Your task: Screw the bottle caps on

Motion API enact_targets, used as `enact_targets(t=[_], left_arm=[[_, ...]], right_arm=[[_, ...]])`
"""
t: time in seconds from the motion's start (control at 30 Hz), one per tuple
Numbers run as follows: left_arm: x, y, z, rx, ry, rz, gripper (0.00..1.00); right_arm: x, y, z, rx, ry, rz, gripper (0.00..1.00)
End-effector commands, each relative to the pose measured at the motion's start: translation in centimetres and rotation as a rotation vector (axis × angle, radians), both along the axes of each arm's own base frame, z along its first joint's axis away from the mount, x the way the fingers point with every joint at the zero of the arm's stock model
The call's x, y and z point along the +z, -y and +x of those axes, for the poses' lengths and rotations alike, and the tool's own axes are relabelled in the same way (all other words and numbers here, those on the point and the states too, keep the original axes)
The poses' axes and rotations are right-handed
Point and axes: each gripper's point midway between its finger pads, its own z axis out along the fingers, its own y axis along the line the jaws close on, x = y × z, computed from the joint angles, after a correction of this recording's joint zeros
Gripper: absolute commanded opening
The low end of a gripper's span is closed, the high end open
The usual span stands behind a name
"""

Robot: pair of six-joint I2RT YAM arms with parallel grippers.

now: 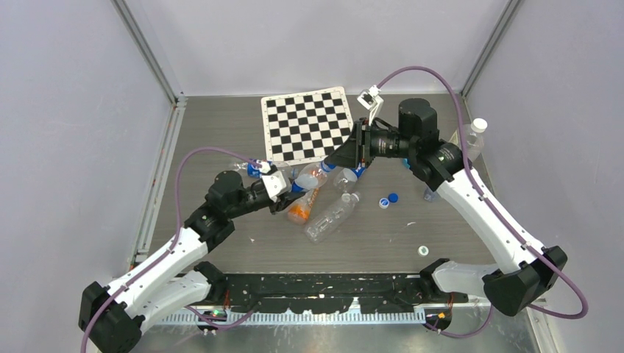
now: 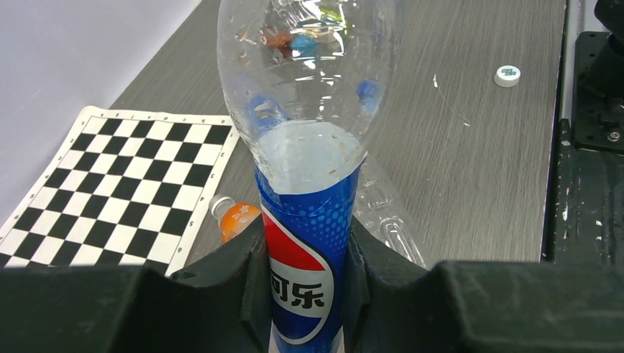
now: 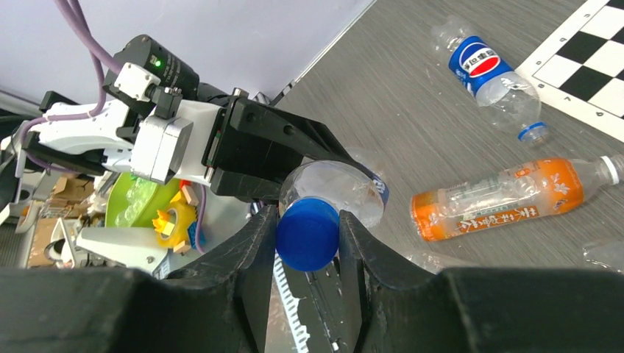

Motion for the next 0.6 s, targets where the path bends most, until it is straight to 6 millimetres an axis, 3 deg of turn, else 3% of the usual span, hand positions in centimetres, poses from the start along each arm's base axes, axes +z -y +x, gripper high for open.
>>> enact_targets(t=[0.0,0.57], left_arm=[[4.3,0.6,0.1,-0.024,0.085,-0.102,0.33],[3.2,0.8,0.1,-0.038,0.028,-0.047,0.33]], right_arm=[[1.3,-0.5,-1.4,0.106,0.022,0.037,0.01],[-0.8,0.6,-2.8,0.196,0.039,-0.116,0.01]])
